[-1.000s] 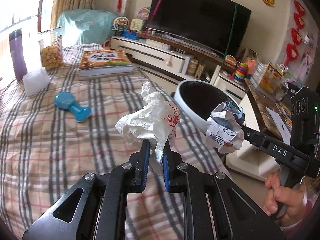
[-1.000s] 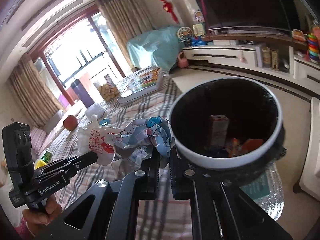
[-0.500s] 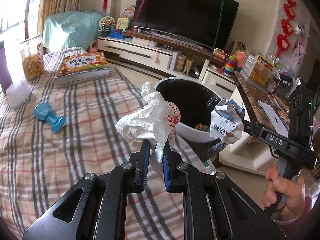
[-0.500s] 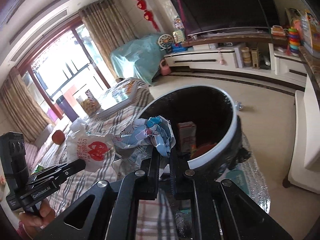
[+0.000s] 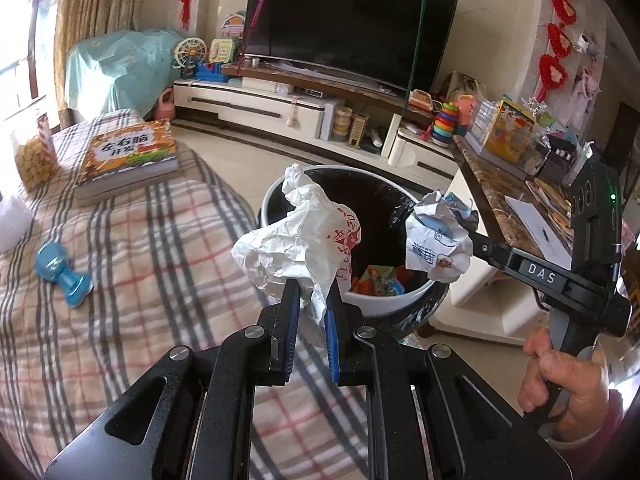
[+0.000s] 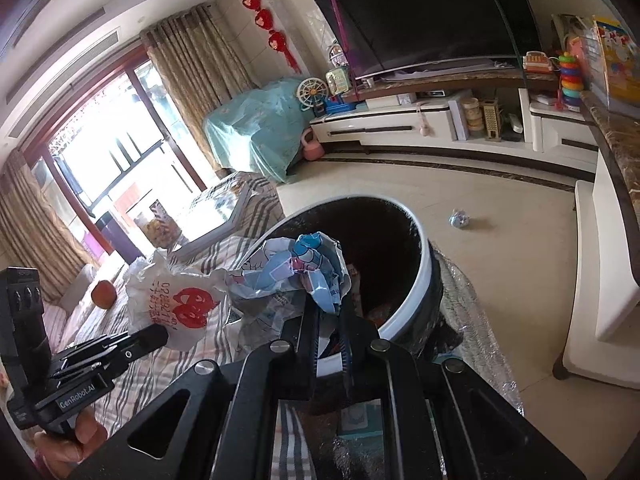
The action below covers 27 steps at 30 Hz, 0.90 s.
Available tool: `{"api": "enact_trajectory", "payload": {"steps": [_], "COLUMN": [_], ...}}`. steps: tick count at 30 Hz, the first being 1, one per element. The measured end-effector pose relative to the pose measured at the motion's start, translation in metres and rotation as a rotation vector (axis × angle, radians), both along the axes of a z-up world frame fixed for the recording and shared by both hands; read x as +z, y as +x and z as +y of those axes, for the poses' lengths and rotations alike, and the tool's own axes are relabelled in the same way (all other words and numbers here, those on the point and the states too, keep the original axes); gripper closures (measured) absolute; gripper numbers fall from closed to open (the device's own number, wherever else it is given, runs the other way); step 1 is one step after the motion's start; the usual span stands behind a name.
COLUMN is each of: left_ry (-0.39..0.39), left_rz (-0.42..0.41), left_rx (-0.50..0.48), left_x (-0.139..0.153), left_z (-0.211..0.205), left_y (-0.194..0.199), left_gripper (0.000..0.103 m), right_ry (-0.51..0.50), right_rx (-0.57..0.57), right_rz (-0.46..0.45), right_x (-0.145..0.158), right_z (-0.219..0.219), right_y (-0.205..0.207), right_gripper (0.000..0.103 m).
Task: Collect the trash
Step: 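Carry both bags over the white bin and open both tools to drop them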
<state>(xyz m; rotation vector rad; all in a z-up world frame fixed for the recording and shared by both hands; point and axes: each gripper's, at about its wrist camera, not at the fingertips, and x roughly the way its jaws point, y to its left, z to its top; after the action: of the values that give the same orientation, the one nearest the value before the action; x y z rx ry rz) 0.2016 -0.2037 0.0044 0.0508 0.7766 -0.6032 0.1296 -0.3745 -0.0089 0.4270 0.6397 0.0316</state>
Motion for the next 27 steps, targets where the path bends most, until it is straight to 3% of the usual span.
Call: {"api": "enact_trajectory", "payload": {"steps": [27], "left_ry": [0.043], "left_rz": [0.026], "left_rx": [-0.056], "left_x": [-0.005], "left_z": [-0.047], "left_y": [0.037], "left_gripper": [0.091], "right_ry": [-0.055], "right_rx": [-0.011], "right_rz": [0.07], "right_x": [-0.004], "right_z": [-0.021], "right_y": [0.044], "right_gripper": [0.091]}}
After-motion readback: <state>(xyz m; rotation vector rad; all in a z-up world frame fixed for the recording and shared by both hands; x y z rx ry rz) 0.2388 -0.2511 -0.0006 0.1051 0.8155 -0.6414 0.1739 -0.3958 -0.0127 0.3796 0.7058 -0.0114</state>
